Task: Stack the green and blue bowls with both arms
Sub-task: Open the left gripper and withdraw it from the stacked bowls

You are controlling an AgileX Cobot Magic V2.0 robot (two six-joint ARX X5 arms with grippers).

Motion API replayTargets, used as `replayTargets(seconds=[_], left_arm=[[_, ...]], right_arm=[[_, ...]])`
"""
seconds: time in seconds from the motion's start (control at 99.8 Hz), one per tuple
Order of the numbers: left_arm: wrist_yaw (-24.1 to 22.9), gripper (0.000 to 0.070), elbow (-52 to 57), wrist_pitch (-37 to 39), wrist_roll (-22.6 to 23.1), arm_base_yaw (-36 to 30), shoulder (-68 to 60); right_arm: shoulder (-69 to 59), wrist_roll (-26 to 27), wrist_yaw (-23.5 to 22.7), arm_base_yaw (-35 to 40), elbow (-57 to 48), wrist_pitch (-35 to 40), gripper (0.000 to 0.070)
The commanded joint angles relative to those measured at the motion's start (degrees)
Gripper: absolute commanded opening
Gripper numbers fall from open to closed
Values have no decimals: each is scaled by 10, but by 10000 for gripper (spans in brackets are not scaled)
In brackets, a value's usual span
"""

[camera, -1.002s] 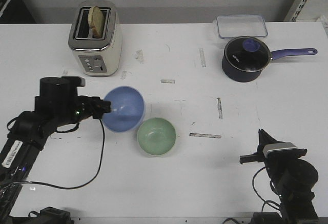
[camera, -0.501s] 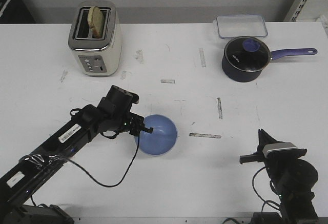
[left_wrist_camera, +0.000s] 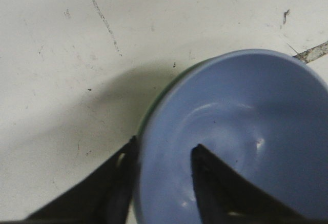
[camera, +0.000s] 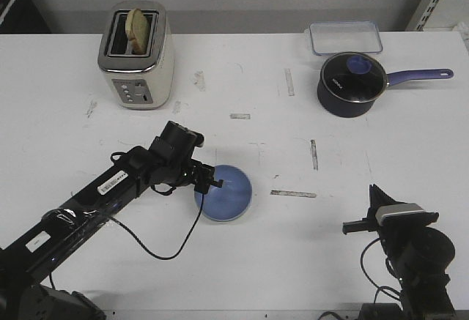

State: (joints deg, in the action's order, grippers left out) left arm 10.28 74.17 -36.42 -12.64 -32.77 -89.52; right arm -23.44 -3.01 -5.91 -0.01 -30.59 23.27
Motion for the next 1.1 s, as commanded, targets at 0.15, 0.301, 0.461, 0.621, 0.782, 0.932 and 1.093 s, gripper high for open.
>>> replayTargets(seconds=[0.15, 0.301, 0.461, 0.621, 0.782, 0.932, 1.093], left_arm=[[0, 625, 9, 1, 1, -3, 0], [-1, 621, 23, 3, 2, -3, 21], [-37, 523, 42, 7, 28, 3, 60], [-118, 209, 50, 22, 104, 13, 110], [-168, 1, 50, 22, 144, 52, 161], [-162, 1, 43, 37, 186, 124, 202], [-110, 1, -38, 94, 185, 230, 281]], right_arm=[[-3, -2, 0, 1, -1, -6, 0], [-3, -2, 0, 1, -1, -6, 0], [-3, -2, 0, 1, -1, -6, 0], [-3, -2, 0, 1, -1, -6, 0], [-3, -2, 0, 1, -1, -6, 0], [-2, -2, 0, 1, -1, -6, 0], [-2, 0, 1, 0, -1, -6, 0]])
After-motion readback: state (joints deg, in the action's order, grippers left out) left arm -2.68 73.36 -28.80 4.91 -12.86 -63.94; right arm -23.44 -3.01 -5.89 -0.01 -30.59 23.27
